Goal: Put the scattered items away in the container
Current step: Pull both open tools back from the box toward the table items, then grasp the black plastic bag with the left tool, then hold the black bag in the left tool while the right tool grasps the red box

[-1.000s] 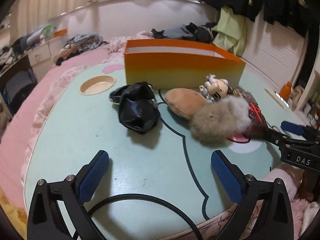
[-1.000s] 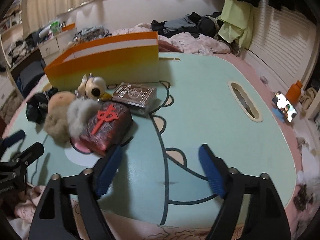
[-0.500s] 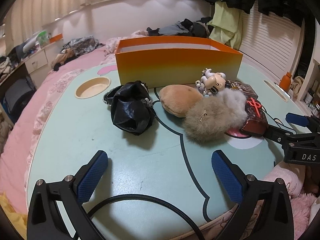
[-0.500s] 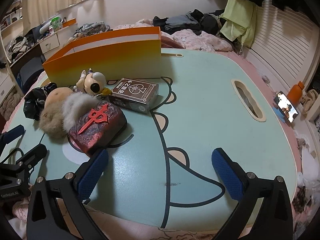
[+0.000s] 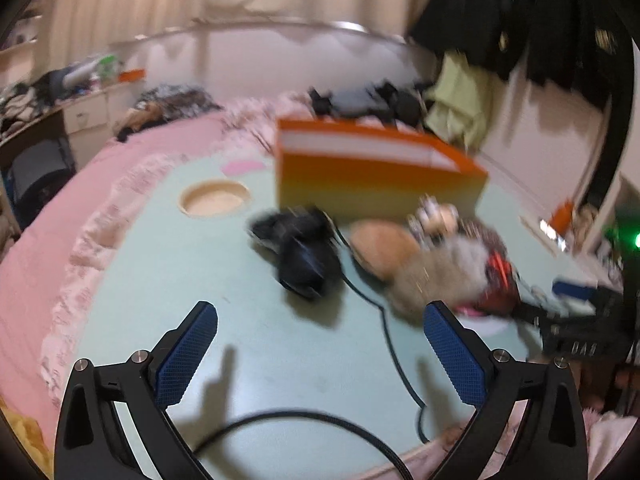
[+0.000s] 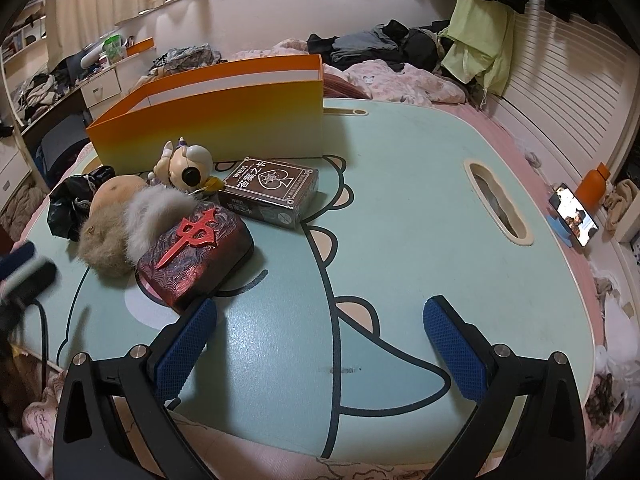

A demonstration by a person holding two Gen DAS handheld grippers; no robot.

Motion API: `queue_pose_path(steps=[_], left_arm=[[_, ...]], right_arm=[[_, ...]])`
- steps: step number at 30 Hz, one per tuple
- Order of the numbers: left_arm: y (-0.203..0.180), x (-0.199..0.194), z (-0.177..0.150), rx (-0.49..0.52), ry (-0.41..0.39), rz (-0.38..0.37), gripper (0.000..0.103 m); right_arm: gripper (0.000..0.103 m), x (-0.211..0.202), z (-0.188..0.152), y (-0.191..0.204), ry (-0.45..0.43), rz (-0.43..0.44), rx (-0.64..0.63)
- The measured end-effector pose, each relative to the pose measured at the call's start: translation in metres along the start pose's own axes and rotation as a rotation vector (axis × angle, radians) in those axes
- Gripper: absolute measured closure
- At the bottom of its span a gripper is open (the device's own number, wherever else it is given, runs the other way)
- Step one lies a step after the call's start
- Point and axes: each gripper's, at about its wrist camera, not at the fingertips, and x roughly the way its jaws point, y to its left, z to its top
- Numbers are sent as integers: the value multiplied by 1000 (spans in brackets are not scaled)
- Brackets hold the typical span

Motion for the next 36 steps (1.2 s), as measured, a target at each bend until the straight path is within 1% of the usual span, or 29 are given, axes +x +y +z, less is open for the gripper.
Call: queue_pose_path(steps=[2,3,5,8,9,11,13,14,15,16,17,19,21,24,27,30,32,34,36], left_arm=[[5,4,7,-1,10,5,3],[8,10,11,-9,27,-10,8],[12,21,18,-35,49,-38,13],[16,40,29,-69,80,-65,15],[15,45,33,-64,86,-68,17],[12,53,39,-46,90,-43,19],[12,60,41,-39,105,-39,27],[12,63,41,-41,117,-44,35],[12,68,41,-46,128,-54,43],[12,70,39,-50,136,-61,46],[13,72,38,-53,142,-64,54],[14,72,37,-64,144,-71,57],[16,71,37,-68,143,-91,64],[16,63,33,-83,122,-115,68],[14,47,29,-89,69,-117,68],[10,38,23,-95,55,-140,68],[5,36,18,-80,56,-132,68],[0,34,13,-58,57,-115,68],[0,33,11,-60,62,-118,68]], right_arm=[[0,0,0,0,-1,-1,0],[0,0,0,-1,0,-1,0],[0,0,0,-1,0,-1,0],[0,0,0,-1,0,-1,0],[0,0,0,-1,0,0,0],[0,0,1,-1,-1,0,-1],[0,-1,2,-1,-1,1,-2],[0,-1,2,0,-1,9,-4],[0,-3,2,1,-5,31,-6],[0,-5,2,2,-13,60,-4],[0,-8,2,2,-25,87,1],[0,-14,4,3,-63,116,5],[0,-19,6,5,-92,132,-2],[0,-20,10,11,-105,154,-20],[0,-15,13,24,-81,158,-73],[0,-14,14,45,-87,121,-156],[0,-12,17,57,-102,93,-199],[0,-7,23,62,-101,73,-214],[0,-2,24,61,-85,61,-208]])
